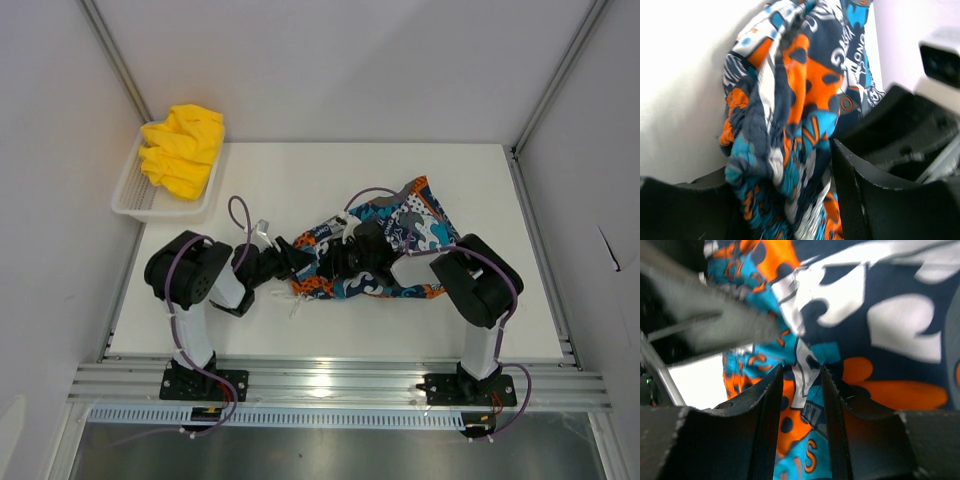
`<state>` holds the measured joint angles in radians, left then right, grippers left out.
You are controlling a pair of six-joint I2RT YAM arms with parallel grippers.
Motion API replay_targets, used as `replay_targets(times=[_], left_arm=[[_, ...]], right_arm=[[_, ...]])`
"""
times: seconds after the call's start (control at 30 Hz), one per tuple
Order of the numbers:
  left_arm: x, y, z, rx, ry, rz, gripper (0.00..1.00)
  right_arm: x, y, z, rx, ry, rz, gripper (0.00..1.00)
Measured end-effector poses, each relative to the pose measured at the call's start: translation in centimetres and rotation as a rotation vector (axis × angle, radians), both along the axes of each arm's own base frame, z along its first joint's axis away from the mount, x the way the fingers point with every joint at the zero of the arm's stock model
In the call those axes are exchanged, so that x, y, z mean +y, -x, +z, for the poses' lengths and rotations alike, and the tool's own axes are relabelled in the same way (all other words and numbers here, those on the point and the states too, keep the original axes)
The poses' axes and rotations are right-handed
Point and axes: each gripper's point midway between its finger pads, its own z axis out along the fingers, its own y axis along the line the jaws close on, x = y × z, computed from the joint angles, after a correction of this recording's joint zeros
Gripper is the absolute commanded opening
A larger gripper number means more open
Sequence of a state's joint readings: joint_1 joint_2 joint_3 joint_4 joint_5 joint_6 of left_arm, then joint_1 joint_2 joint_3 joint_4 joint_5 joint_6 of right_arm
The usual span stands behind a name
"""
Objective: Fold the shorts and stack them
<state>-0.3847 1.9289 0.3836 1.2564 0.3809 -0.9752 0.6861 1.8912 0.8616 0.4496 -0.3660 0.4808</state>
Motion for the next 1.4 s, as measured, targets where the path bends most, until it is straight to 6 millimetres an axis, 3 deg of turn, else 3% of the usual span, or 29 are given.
replay_targets(times=[0.3,0.8,1.1,1.23,1.4], left_arm=[[-0.2,-0.4,0.0,0.042,-0.054,0.041,0.57],[-0.7,-0.6,-0.1,0.071,-0.12,0.091,0.54],[-0.3,-0.5,-0.7,0.11,-0.159,0.11,0.35],[-0.1,-0.3,-0.8,0.113,-0.183,0.104,0.36],[0.0,0.2,-0.7,0.108,-0.211,0.078,0.34]], right_arm=[[0.7,2.5,0.0,0.014,0.025,0.028,0.4],[2.0,3.4,0.1,0.017,0.049,0.043,0.41],[2.4,3.8,0.2,0.009,0.062,0.056,0.46],[1.7,3.4,0.3,0.009,0.075,0.048,0.48],[-1.4,1.6,1.0,0.008,0.088,-0.024,0.53]])
